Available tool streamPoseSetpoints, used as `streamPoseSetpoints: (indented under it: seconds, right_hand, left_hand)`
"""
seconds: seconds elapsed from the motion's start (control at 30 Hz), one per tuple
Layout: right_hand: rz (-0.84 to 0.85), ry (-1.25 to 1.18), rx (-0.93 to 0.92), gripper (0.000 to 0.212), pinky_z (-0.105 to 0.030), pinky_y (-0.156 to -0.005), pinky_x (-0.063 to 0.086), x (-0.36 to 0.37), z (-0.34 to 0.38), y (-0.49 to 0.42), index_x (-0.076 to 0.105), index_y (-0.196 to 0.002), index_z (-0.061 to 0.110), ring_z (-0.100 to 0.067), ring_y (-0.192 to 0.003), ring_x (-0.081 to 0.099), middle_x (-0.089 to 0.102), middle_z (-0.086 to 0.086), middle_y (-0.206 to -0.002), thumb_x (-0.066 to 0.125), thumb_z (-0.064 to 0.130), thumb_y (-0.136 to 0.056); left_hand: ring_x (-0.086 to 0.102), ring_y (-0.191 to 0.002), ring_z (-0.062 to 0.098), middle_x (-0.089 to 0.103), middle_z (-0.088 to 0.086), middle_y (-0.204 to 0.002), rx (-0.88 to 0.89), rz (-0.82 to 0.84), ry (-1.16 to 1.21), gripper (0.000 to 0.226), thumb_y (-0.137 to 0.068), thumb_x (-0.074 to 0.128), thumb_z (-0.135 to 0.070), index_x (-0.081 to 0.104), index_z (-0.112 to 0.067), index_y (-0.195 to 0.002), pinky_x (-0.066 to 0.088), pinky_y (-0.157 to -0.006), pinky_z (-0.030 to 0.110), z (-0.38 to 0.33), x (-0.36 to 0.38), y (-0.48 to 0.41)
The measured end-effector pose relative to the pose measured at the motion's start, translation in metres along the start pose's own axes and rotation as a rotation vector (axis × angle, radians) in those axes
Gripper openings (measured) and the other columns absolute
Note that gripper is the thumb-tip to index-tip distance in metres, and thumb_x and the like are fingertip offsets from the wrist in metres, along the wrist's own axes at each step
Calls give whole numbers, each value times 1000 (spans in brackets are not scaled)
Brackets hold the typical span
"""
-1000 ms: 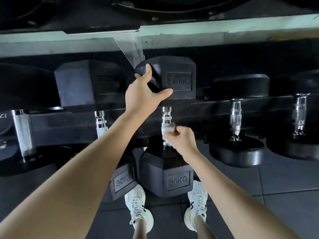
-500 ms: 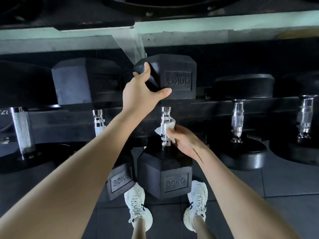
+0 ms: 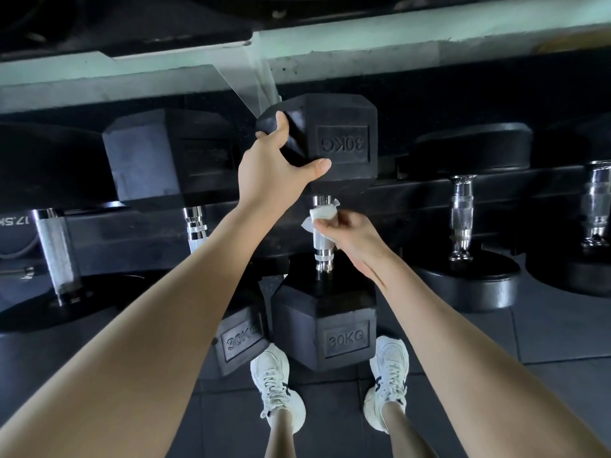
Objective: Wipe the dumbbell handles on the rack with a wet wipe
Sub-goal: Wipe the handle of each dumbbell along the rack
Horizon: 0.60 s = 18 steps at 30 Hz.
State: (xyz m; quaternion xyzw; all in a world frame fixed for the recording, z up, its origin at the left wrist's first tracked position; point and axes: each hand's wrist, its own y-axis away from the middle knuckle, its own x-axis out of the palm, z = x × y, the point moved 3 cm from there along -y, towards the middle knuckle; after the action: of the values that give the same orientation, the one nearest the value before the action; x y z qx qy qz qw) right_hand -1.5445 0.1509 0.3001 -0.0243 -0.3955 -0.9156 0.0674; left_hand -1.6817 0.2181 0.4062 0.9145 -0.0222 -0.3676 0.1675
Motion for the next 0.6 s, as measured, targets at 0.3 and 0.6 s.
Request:
streamPoseSetpoints:
  seconds: [0.3, 0.6]
  right_hand:
    - [-201, 703, 83, 32, -24, -61, 46, 4, -19, 37, 64, -89, 11, -15, -81, 60, 63, 2, -87, 79, 31, -70]
    - [-400, 575, -231, 64, -21, -91, 45, 36, 8, 68, 40, -138, 12, -8, -110, 58, 60, -2, -123, 67, 33, -84]
  left_hand:
    - [30, -140, 19, 32, 12, -152, -5, 47, -99, 92, -80, 66, -52, 15, -25, -151, 32, -99, 22, -1, -4, 4]
    - [61, -105, 8, 68, -4, -112, -148, -309, 115, 26, -92, 55, -24, 67, -17, -114, 44, -87, 20, 28, -14, 58]
